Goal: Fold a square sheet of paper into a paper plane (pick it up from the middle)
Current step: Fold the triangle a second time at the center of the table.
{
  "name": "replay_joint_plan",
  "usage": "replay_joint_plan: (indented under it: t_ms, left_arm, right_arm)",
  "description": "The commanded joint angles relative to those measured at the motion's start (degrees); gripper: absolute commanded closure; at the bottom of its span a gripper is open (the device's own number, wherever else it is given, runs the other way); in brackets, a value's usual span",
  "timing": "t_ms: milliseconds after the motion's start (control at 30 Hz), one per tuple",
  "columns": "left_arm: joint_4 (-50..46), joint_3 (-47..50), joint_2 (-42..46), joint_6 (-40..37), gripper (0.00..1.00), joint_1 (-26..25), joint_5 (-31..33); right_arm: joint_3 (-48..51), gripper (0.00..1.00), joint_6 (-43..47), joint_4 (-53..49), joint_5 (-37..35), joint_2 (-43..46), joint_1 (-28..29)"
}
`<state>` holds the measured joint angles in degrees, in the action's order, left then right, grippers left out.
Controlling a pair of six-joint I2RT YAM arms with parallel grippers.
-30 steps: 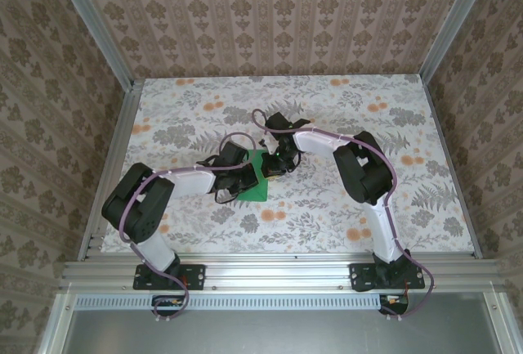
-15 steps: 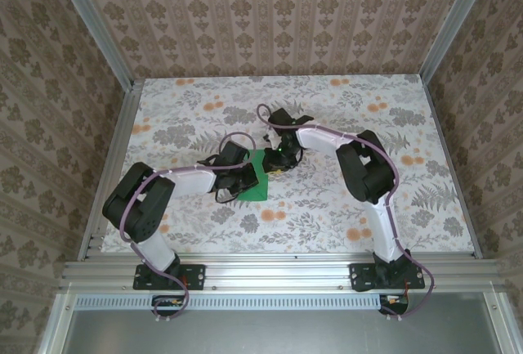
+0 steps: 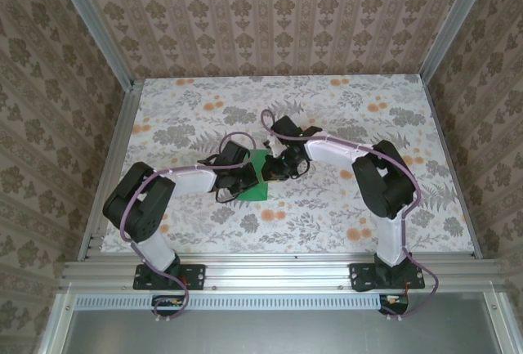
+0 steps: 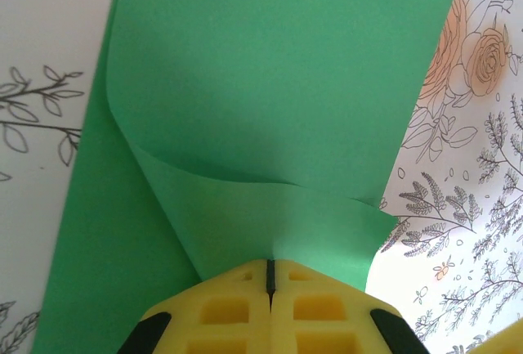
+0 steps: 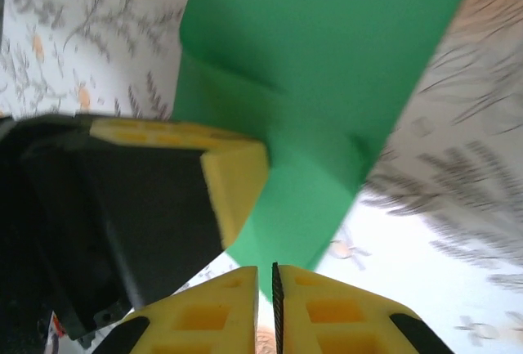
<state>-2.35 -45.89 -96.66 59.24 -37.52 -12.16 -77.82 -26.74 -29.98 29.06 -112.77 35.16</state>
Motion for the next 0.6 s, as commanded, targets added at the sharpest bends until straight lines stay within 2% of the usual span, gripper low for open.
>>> replay_joint_plan:
  t_ms: [0,267,567]
  left_arm:
    - [-5.39,1.50,-2.01,1.29,0.98,-0.36,2.97]
    - [-4.67,2.13,-1.60,1.80,0.98,-0.34,3.01]
    - [-4.22,2.55,-1.42,2.36,0.98,-0.36,2.80]
  right_arm:
    - [1.75,0.87,-3.40,3.18,3.45,-0.21,0.77]
    - [2.61,0.88,-3.50,3.46,6.00,-2.51,1.38]
    - [3.76,0.88,-3.22,3.35,5.17,-4.04,1.49]
